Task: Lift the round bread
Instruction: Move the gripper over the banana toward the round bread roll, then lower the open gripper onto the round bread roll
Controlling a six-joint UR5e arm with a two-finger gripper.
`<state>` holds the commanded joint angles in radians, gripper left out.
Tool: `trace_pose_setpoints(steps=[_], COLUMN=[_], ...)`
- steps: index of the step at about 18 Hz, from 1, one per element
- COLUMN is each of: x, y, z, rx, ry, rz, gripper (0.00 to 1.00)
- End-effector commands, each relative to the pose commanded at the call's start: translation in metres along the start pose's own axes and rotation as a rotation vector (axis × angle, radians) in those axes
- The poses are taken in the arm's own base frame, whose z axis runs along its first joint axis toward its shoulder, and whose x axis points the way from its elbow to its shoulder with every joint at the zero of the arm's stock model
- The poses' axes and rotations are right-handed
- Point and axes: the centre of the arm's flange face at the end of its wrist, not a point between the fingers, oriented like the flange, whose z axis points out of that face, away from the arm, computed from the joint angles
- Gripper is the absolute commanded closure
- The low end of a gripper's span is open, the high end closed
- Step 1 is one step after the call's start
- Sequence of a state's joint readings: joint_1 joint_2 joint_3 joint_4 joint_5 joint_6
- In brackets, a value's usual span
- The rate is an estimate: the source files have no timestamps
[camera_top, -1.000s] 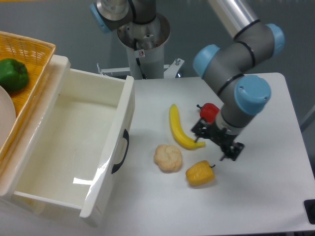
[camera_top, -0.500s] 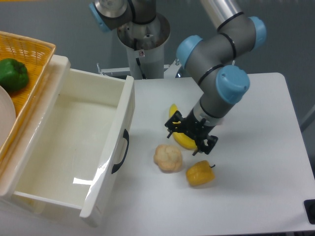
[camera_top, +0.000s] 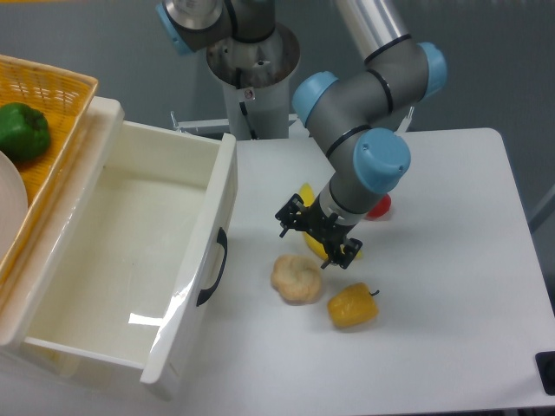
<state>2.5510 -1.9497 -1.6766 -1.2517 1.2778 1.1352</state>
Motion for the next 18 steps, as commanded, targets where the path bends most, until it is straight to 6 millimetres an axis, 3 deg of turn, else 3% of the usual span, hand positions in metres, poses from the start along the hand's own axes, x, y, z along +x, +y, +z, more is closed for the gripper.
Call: trace_pose_setpoints(steps=[3, 8, 15, 18], x=[0.004, -0.004, 0.002, 0.002], y=[-0.004, 0.002, -0.007, -0.009], z=[0.007, 0.036, 0.067, 0.071], rx=[-0.006, -0.076, -0.112, -0.121], ry=[0.001, -0.029, -0.060, -0.064], rz=[0.010, 0.019, 0.003, 0.002], gripper=[0.00, 0.00, 0.00, 0.00])
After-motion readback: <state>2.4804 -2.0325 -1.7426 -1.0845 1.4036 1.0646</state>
